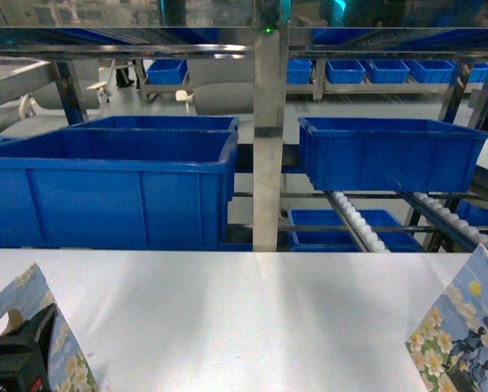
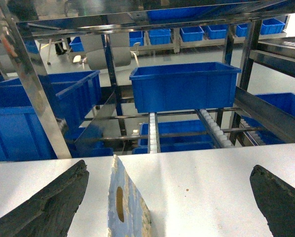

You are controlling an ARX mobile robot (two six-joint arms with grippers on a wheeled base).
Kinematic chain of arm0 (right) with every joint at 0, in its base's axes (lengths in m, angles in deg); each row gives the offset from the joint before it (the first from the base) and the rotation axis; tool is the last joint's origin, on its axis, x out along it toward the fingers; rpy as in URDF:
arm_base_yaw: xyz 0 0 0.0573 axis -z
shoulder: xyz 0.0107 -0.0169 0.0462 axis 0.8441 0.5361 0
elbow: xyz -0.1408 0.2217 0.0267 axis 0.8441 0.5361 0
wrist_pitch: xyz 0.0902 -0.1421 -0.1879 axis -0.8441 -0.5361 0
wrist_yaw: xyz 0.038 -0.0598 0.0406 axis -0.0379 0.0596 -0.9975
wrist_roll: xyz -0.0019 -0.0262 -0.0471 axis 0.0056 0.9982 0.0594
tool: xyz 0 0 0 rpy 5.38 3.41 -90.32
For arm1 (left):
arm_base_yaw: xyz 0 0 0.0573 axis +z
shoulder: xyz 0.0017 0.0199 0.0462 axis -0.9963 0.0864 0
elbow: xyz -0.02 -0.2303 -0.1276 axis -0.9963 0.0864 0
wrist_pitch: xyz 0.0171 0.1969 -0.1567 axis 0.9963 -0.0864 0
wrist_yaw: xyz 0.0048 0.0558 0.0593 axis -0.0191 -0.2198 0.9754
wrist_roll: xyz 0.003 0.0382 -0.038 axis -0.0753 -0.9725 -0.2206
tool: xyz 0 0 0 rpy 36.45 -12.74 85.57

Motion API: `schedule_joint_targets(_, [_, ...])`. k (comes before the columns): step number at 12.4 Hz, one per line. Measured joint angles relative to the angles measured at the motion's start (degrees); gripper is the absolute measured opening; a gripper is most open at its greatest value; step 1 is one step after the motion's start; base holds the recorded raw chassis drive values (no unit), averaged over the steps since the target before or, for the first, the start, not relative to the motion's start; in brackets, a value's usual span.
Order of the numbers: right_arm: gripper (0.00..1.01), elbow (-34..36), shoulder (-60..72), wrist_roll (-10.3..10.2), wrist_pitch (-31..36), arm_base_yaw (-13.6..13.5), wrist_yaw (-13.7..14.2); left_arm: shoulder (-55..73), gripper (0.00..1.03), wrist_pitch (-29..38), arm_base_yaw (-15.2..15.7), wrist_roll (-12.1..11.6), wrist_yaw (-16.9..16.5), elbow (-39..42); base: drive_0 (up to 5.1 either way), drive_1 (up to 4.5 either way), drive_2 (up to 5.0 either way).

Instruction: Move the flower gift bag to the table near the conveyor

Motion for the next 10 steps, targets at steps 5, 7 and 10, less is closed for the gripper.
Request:
schedule_joint_targets(5, [0.98,0.0,0.0,0.0,0.0,0.0,0.0,-14.3,0.98,0.0,4.5,0.0,-3.3,-0.2,0.0,0.00,0.0])
schedule_joint_targets(7, [0.98,0.0,0.0,0.0,0.0,0.0,0.0,-21.2,0.98,-3.7,4.3,-0.4,-4.3,-0.1,0.0,0.00,0.0])
schedule_joint_targets(10, [0.98,0.0,0.0,0.0,0.0,0.0,0.0,-36.9,0.98,-19.0,4.3,-0.3,-5.0,1.1,0.0,0.00,0.0])
